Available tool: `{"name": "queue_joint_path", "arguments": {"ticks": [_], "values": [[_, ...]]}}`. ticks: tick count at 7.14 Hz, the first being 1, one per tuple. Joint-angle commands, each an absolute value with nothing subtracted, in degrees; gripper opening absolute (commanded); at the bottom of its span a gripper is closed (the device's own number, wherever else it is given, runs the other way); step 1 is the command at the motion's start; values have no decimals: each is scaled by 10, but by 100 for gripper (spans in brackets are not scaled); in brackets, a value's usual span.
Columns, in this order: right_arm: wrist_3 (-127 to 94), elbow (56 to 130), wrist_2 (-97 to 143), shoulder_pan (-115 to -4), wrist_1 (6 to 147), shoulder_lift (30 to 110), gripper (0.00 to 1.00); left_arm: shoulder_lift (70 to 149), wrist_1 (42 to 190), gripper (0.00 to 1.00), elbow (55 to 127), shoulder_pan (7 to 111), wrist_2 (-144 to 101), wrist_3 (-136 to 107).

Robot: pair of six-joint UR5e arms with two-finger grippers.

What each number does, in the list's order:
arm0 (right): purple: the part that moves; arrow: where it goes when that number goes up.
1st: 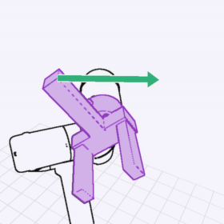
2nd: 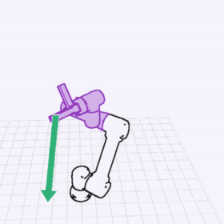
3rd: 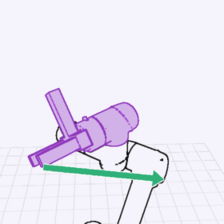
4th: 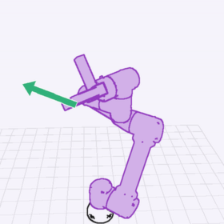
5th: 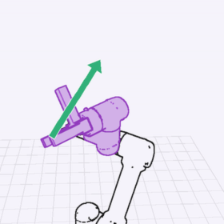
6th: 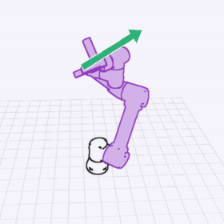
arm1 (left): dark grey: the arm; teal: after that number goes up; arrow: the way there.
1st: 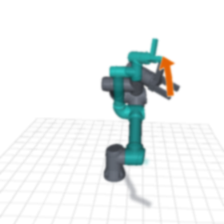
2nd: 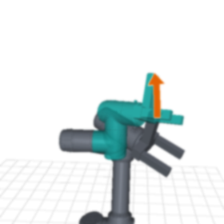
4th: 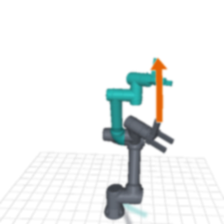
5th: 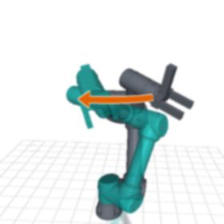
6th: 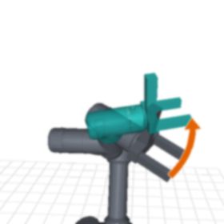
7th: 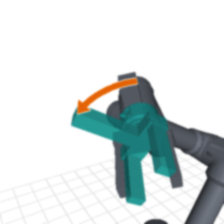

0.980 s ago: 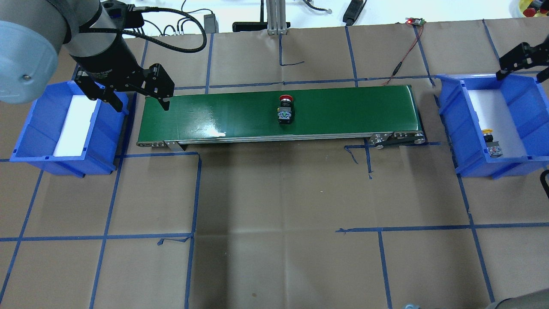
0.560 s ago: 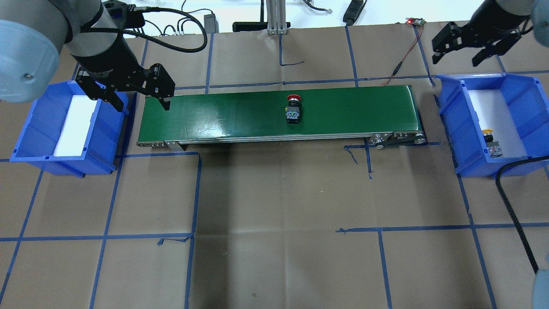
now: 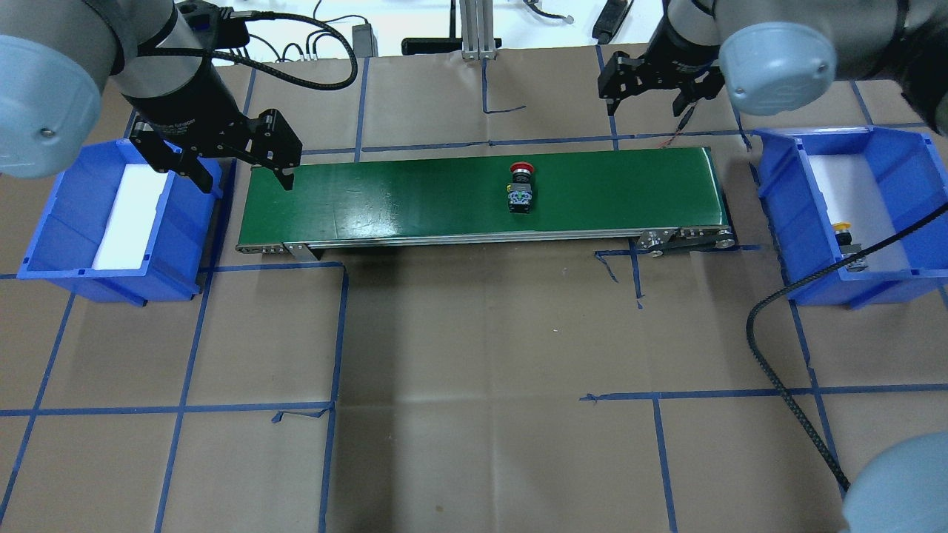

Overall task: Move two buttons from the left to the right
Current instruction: 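Move the right gripper back over the belt to the red button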

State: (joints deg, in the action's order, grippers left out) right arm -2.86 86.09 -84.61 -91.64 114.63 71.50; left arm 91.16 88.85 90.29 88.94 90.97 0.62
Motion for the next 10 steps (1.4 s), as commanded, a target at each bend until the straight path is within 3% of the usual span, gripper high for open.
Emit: {"name": "queue_joint_path", "arguments": {"ticks": [1,10], "values": [[-86,860,-847,-957,1155,688,100,911,889,100,904,889,910,-5],[-87,881,-874,-927,1152,677,100,912,888,100,904,889,909,-5]]}}
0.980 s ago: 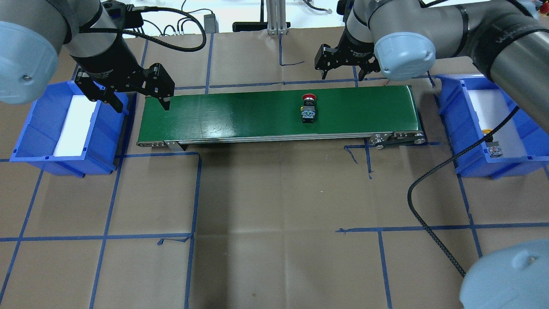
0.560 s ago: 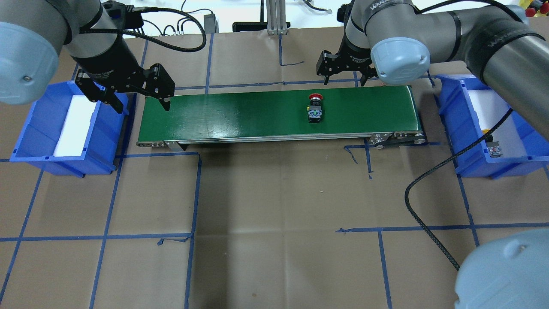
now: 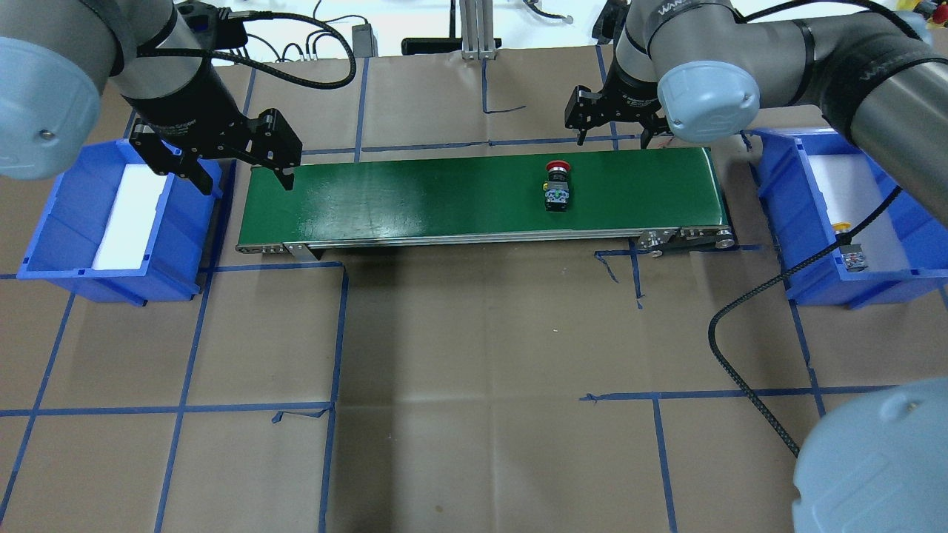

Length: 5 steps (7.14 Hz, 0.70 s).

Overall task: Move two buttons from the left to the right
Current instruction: 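Lower the right gripper and grasp the red button on the belt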

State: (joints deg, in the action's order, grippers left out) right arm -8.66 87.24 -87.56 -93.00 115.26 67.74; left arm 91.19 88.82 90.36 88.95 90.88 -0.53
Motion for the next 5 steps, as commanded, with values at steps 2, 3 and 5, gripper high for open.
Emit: {"name": "queue_joint_path", "arguments": {"ticks": [2,3,5], "values": [[-92,909,-865,-927,1163,679,100,913,888,100,903,889,909,-5],[-95,910,-864,-927,1182,675,100,913,888,100,903,889,909,-5],[-98,909,-863,-929,1212,652,99,913,889,100,903,889,909,-5]]}}
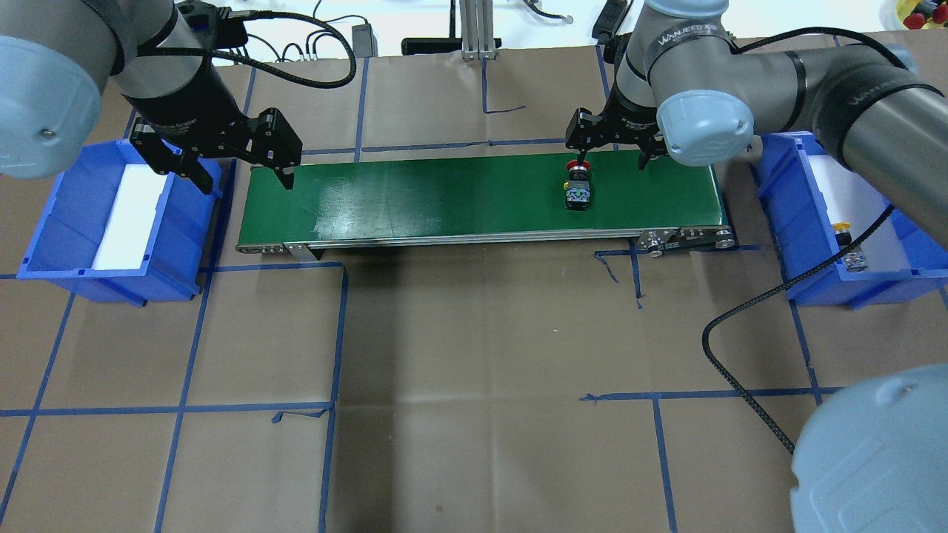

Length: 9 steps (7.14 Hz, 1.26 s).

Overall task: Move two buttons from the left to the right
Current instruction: 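Lower the right gripper and grasp the red button on the belt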

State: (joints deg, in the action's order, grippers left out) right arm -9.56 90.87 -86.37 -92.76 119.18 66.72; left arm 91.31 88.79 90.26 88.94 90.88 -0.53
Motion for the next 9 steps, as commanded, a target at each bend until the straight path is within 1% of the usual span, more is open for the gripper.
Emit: {"name": "queue_joint_path", "arguments": {"ticks": [1,4,5,6,7,8,9], "values": [[-98,910,-863,-929,1219,643,99,913,888,100,903,889,909,-5],[-98,912,-864,-929,1222,613,99,913,889,100,903,889,909,-5],[-91,912,-870,-929,1222,610,84,913,889,100,903,889,909,-5],[-88,912,-878,-926,1211,611,53,913,888,100,903,889,909,-5],[-84,908,-905,-915,1191,616,18,913,888,100,903,889,909,-5],[-57,906,-923,-903,1167,628,7,913,888,100,902,889,909,-5],[-23,905,-927,-890,1164,649,5,913,888,100,902,889,909,-5]]}}
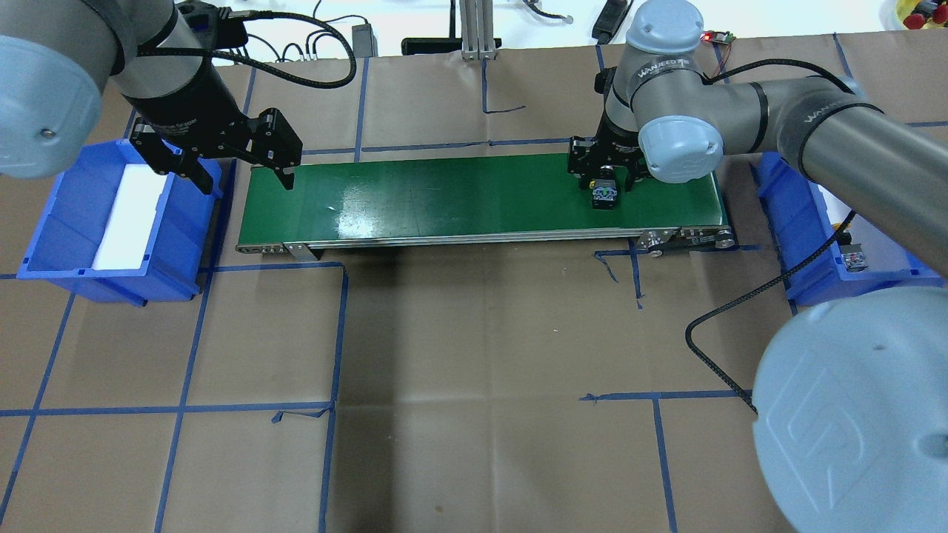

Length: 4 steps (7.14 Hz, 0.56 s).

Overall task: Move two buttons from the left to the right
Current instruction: 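Carry the red button with the right gripper into the blue bin and release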

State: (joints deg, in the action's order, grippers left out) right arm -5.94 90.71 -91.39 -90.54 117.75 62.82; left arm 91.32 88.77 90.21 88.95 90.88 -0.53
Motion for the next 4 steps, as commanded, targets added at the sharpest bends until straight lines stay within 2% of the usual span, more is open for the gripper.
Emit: {"name": "queue_joint_path", "arguments": {"ticks": [1,3,4], "values": [[-15,898,-932,-863,1137,678,4,913,888,100,902,889,909,-5],[109,839,-932,-774,1054,722,4,913,889,100,902,889,909,-5],[190,800,-930,-734,1032,720,4,913,889,100,902,889,909,-5]]}}
